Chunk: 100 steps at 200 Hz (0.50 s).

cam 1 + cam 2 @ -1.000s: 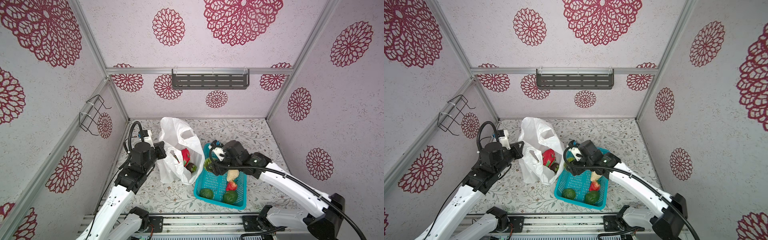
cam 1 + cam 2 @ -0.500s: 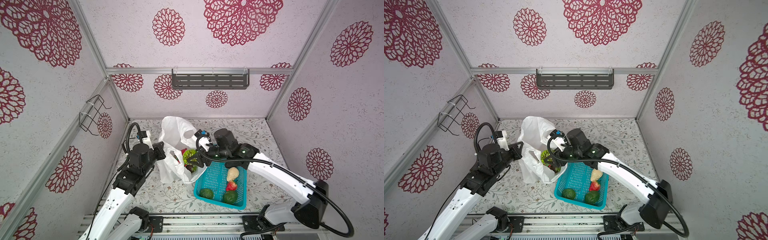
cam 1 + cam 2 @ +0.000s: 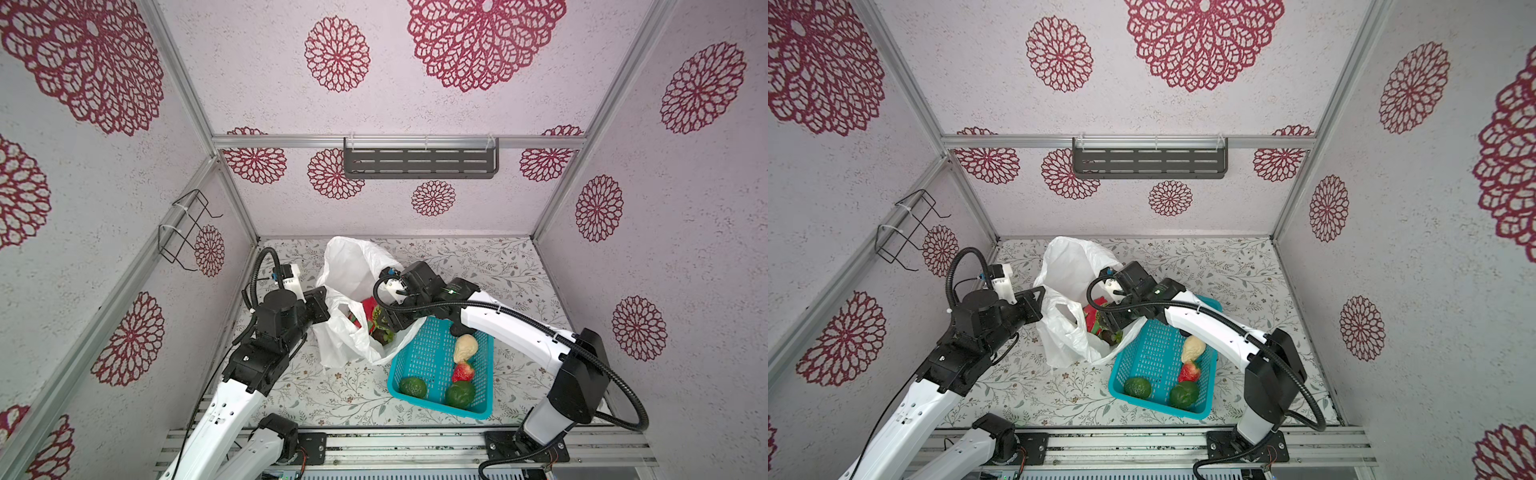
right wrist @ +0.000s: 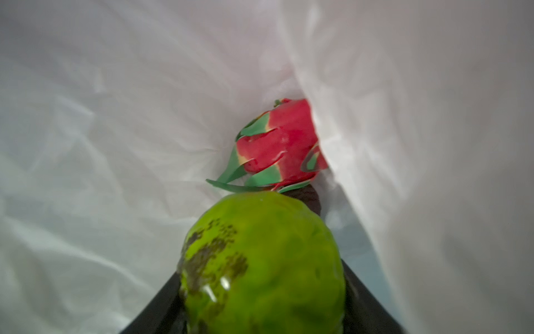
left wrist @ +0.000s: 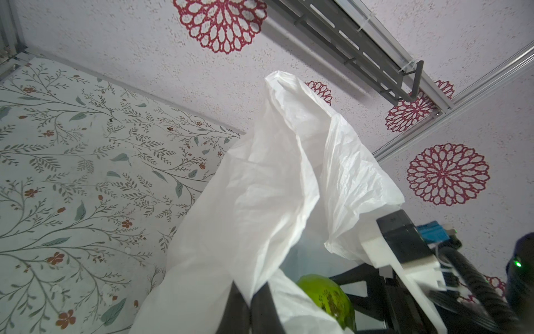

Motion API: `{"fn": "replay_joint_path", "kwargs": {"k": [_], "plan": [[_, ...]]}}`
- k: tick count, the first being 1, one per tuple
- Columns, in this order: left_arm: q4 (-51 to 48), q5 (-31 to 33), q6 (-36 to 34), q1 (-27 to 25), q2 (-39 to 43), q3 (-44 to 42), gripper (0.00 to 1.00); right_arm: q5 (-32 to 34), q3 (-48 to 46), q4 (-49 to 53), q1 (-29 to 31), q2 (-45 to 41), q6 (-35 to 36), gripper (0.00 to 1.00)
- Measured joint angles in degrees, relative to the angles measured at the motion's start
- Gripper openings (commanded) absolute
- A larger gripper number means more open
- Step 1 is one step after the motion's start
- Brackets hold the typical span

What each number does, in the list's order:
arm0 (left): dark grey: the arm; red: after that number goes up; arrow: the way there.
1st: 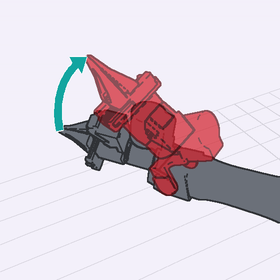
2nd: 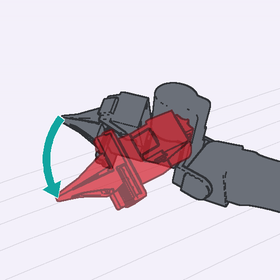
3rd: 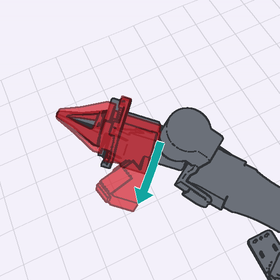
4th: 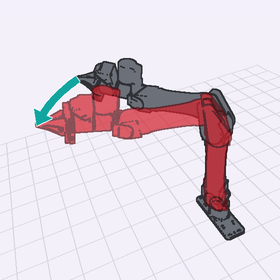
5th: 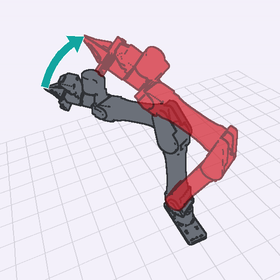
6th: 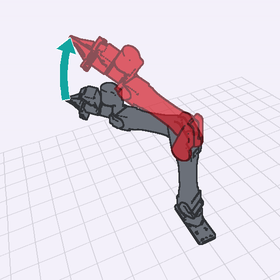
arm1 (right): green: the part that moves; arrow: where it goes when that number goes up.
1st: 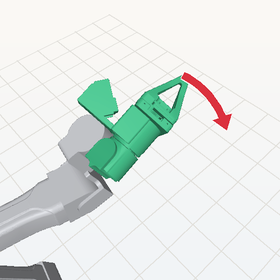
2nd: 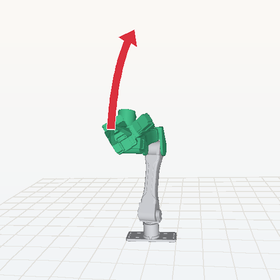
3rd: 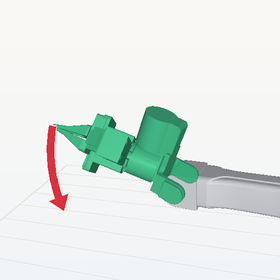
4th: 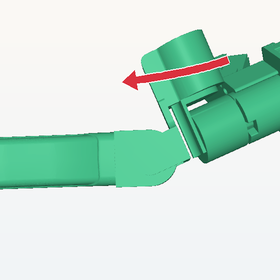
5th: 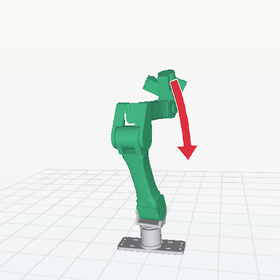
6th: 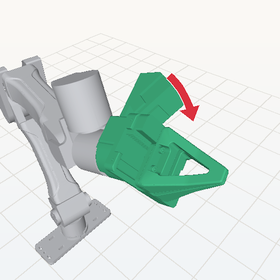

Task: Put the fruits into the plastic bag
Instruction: 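Grasp the spotted green fruit and carry it over the bag opening, then lower the green fruit into the bag and open the right gripper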

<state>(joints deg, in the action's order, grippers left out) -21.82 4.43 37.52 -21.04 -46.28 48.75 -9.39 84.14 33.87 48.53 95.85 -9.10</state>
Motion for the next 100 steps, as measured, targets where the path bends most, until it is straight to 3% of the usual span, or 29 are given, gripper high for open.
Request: {"fn": "replay_joint_path", "kwargs": {"k": [33, 62, 100], "plan": [[-0.15, 0.04, -0.02, 0.00, 0.22, 0.00, 0.00, 4.79, 0.24, 2.71, 0.00, 3.19, -0.02, 0.71], [-0.31, 0.22, -0.02, 0.00, 0.42, 0.00, 0.00, 5.44, 0.22, 3.19, 0.00, 3.76, -0.39, 0.86], [-0.35, 0.22, -0.02, 0.00, 0.52, 0.00, 0.00, 5.73, -0.46, 2.03, 0.00, 3.56, -0.66, 0.91]]}}
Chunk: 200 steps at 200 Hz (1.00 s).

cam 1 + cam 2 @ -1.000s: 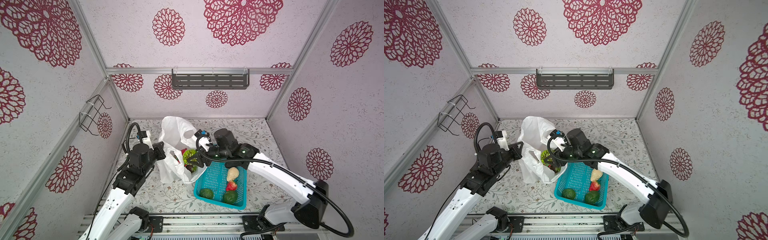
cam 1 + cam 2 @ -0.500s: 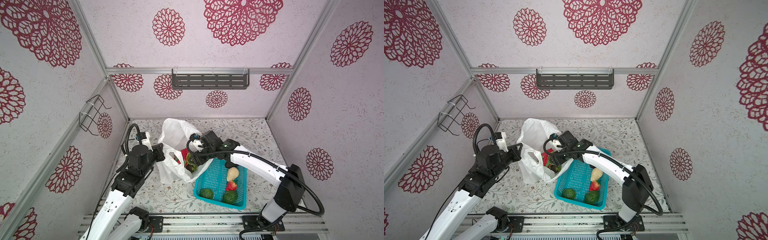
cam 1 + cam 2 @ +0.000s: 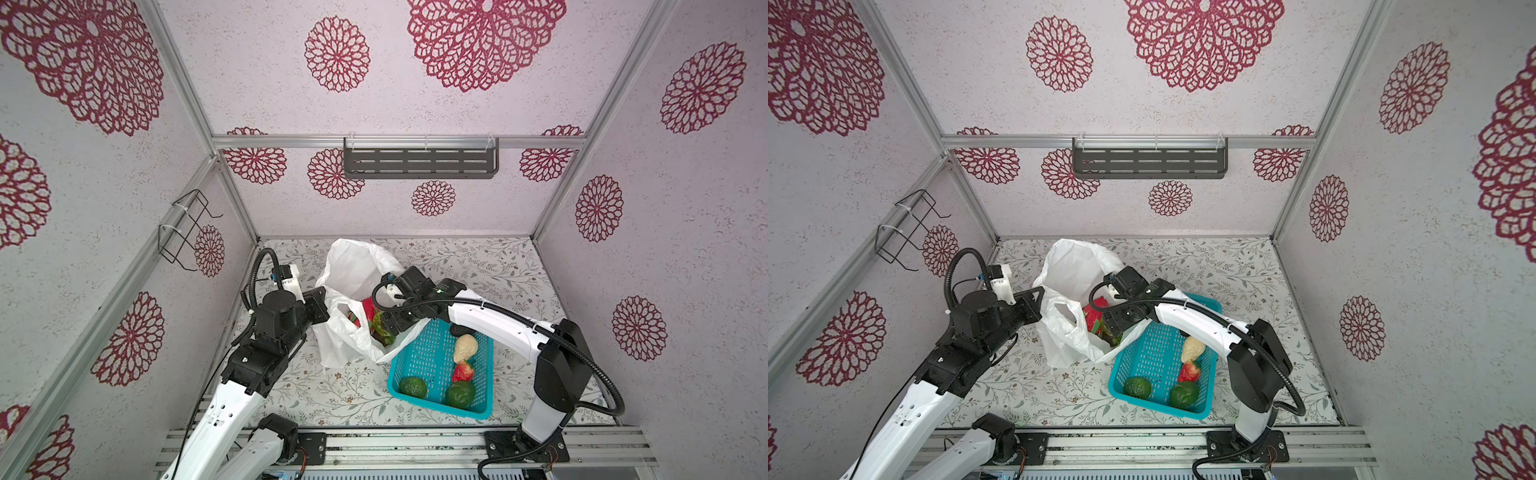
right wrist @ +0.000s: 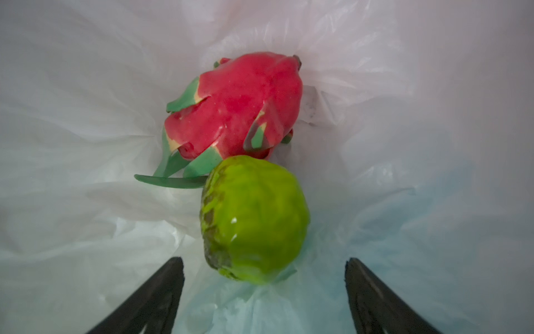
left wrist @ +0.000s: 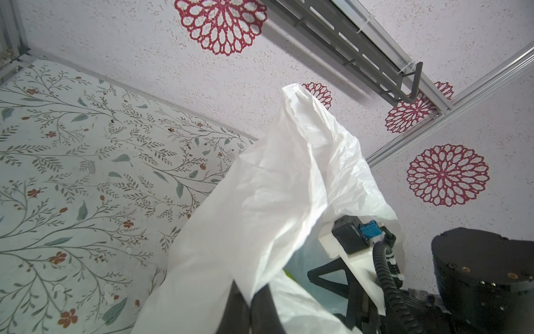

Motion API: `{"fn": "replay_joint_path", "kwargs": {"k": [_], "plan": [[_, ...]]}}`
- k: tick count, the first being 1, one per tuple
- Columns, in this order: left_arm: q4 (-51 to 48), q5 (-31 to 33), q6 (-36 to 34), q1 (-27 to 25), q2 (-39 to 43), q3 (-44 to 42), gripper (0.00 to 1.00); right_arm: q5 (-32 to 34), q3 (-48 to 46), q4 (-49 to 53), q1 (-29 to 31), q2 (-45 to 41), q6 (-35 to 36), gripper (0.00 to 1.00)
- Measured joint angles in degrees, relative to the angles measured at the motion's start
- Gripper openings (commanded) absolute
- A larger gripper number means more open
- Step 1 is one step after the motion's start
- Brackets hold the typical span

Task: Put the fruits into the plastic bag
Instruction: 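Lower the green fruit into the bag and open the right gripper, then withdraw the right gripper from the bag back over the basket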

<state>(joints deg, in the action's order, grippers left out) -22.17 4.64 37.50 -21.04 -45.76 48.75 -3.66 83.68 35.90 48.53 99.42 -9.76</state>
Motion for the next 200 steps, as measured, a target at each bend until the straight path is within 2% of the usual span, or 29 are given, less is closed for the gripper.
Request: {"fn": "replay_joint_path", "kwargs": {"k": [55, 123, 149, 171, 200], "plan": [[0.00, 0.00, 0.02, 0.00, -0.02, 0.00, 0.00, -1.64, -4.44, -5.62, 0.00, -7.26, 0.13, 0.92], [0.07, -0.02, 0.04, 0.00, -1.14, 0.00, 0.00, -11.43, -10.97, -16.87, 0.00, -21.75, 1.29, 0.93], [0.11, -0.04, 0.04, -0.02, -1.64, 0.00, 0.00, -12.39, -11.17, -18.58, -0.13, -25.44, 2.45, 0.94], [0.11, -0.07, 0.04, -0.04, -1.66, 0.00, 0.00, -8.94, -12.87, -20.61, -0.92, -29.68, 2.80, 0.98], [0.13, -0.07, 0.04, -0.04, -1.66, 0.00, 0.00, 3.23, -18.21, -23.12, -5.05, -36.50, -0.33, 0.98]]}}
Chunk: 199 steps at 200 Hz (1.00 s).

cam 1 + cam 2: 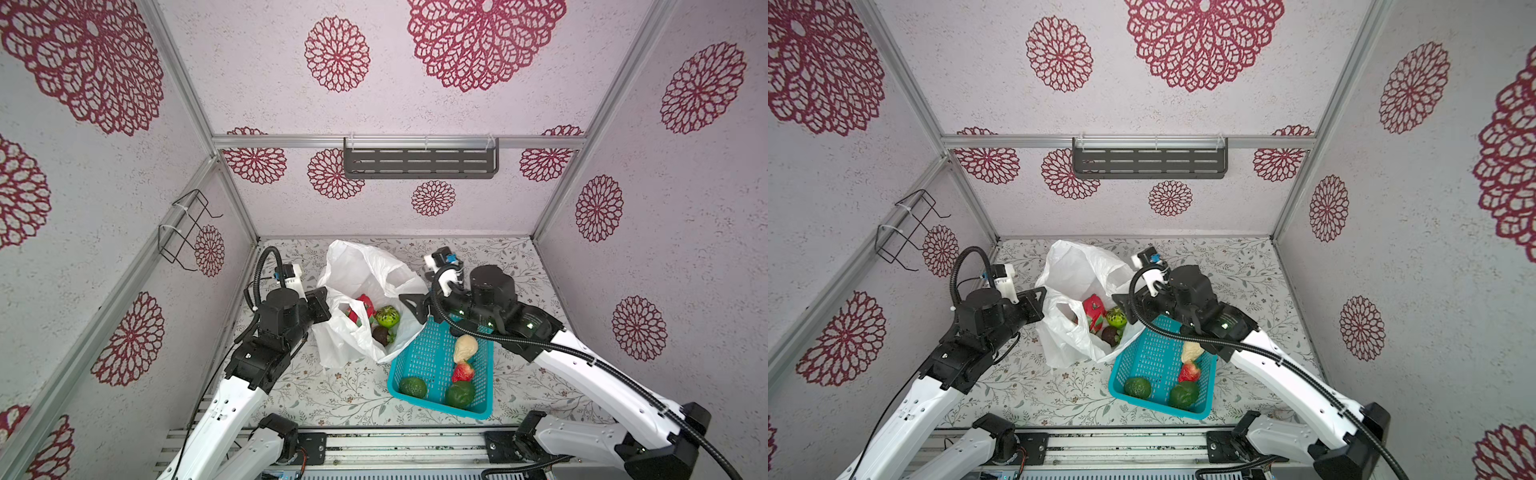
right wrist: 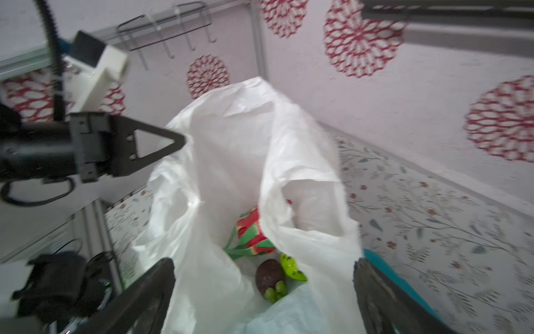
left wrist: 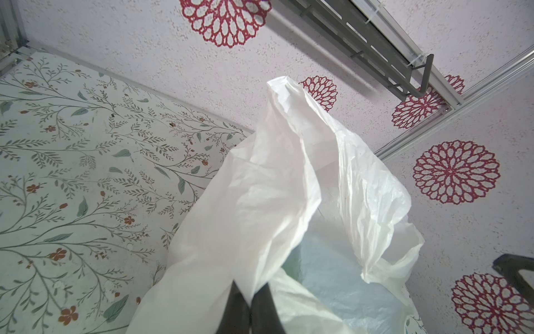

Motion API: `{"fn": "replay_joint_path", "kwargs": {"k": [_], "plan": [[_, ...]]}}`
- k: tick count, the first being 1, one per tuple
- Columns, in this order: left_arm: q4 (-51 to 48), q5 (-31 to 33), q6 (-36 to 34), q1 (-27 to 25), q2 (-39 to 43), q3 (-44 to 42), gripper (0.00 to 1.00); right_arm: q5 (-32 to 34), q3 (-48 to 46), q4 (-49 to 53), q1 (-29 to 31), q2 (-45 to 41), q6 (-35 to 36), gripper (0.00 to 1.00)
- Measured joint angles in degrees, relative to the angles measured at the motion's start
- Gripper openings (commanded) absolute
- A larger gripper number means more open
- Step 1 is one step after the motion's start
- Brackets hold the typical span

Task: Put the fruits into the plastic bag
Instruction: 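Withdraw the right gripper from the bag back over the basket, then grasp the dark avocado in the basket with the right gripper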

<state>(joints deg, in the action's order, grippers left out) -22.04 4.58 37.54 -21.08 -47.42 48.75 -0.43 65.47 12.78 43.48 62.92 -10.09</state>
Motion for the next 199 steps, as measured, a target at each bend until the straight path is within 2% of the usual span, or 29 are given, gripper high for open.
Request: {"fn": "replay_joint_path", "kwargs": {"k": [26, 52, 108, 199], "plan": [[0.00, 0.02, 0.00, -0.02, 0.00, 0.00, 0.00, 7.58, -4.39, 1.81, -9.09, -2.32, -9.92, 0.98], [0.22, 0.00, 0.00, -0.02, -0.02, 0.00, 0.00, 9.09, -9.94, 6.67, -15.61, -0.48, -17.94, 0.98], [0.39, -0.17, -0.02, -0.04, -0.17, 0.00, 0.00, 7.13, -15.56, 15.96, -15.69, 10.27, -20.57, 0.97], [0.26, 0.02, -0.07, -0.04, 0.70, -0.09, 0.00, 10.34, -10.84, 15.17, -15.37, 22.43, -20.59, 0.99]]}}
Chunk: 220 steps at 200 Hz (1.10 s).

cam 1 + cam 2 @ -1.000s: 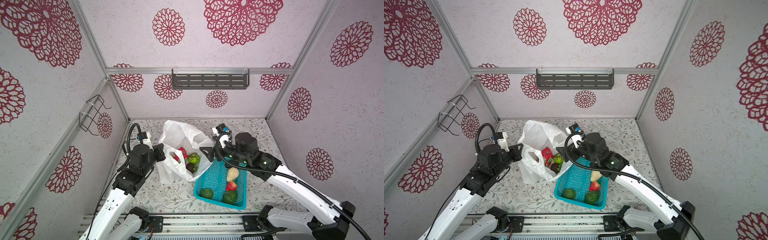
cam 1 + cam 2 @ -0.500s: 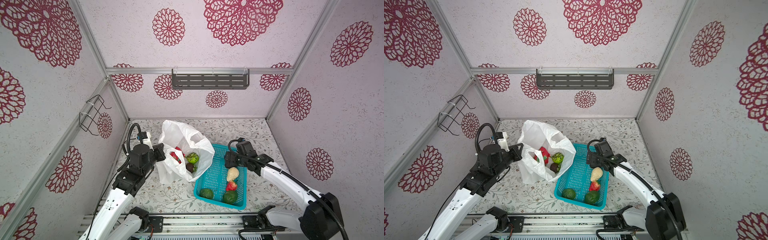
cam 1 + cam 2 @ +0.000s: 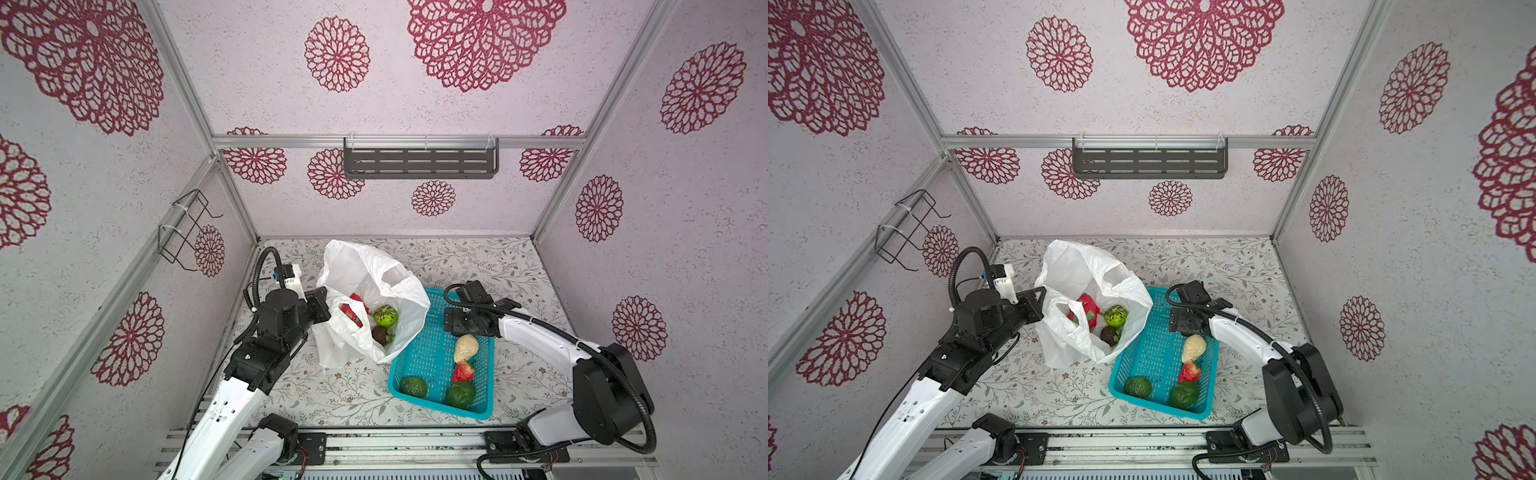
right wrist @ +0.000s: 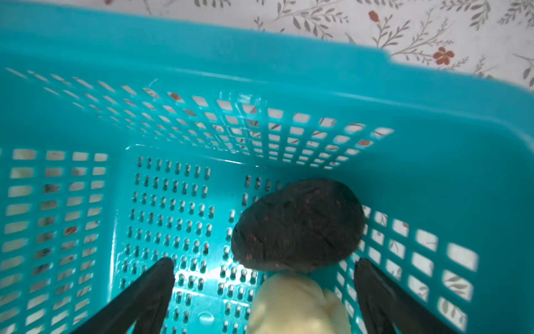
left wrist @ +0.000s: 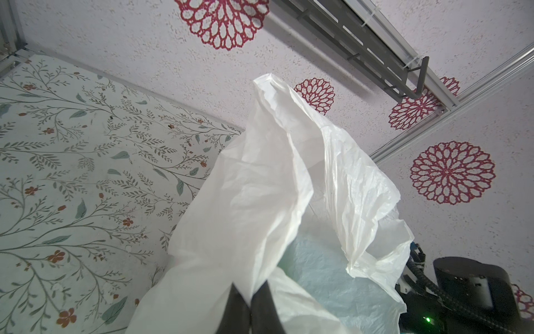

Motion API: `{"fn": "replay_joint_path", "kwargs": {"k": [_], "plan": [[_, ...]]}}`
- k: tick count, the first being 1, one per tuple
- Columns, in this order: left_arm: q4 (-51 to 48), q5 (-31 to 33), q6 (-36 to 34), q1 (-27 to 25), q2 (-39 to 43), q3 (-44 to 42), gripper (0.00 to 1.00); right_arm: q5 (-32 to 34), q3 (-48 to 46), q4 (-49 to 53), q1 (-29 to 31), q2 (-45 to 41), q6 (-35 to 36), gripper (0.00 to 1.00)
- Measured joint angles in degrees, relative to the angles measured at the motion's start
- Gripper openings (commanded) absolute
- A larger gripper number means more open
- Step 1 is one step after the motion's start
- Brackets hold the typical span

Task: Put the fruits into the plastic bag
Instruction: 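Grasp the dark avocado in the basket with the right gripper, then lift the avocado and carry it over the bag opening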

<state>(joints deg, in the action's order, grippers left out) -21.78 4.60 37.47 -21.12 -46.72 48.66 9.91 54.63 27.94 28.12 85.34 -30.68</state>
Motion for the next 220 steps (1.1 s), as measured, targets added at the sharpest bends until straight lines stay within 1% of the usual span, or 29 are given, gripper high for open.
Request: {"fn": "replay_joint_path", "kwargs": {"k": [28, 58, 73, 99, 120, 128, 138, 173, 191, 205, 220], "plan": [[-0.04, 0.24, -0.02, 0.00, 0.37, 0.00, 0.00, 1.40, 1.33, -0.15, 0.07, 3.91, 0.02, 0.99], [-0.09, 0.46, -0.02, 0.00, 0.37, 0.00, 0.00, 1.27, 1.51, -0.85, 0.26, 7.43, 0.46, 0.99], [-0.09, 0.48, -0.02, 0.00, 0.37, 0.00, 0.00, 1.29, 1.49, -1.38, 0.68, 8.59, 0.94, 0.96], [-0.13, 0.50, -0.02, 0.00, 0.37, 0.00, 0.00, 0.55, 1.46, -2.67, 1.18, 8.68, 1.86, 0.85], [-0.15, 0.52, 0.00, 0.00, 0.37, 0.00, 0.00, -0.31, 1.42, -3.69, 1.25, 8.74, 2.69, 0.69], [-0.15, 0.52, 0.00, 0.00, 0.35, 0.00, 0.00, -0.79, 1.40, -4.13, 1.25, 8.83, 2.97, 0.60], [-0.15, 0.52, 0.00, 0.00, 0.35, 0.00, 0.00, -1.36, 1.40, -4.70, 1.25, 9.05, 2.99, 0.51], [-0.33, 0.52, 0.02, 0.00, 0.33, 0.00, 0.00, -2.82, 1.22, -6.67, 1.27, 9.33, 3.78, 0.33], [-0.42, 0.52, 0.02, 0.00, 0.33, 0.00, 0.00, -3.50, -0.13, -8.33, 1.31, 8.26, 3.91, 0.27], [-0.42, 0.52, 0.02, 0.00, 0.31, 0.00, 0.00, -4.22, -1.86, -9.16, 1.36, 5.79, 3.93, 0.26], [-0.42, 0.55, 0.02, 0.00, 0.20, 0.00, 0.00, -4.63, -3.39, -9.86, 1.49, 1.31, 3.91, 0.26]]}}
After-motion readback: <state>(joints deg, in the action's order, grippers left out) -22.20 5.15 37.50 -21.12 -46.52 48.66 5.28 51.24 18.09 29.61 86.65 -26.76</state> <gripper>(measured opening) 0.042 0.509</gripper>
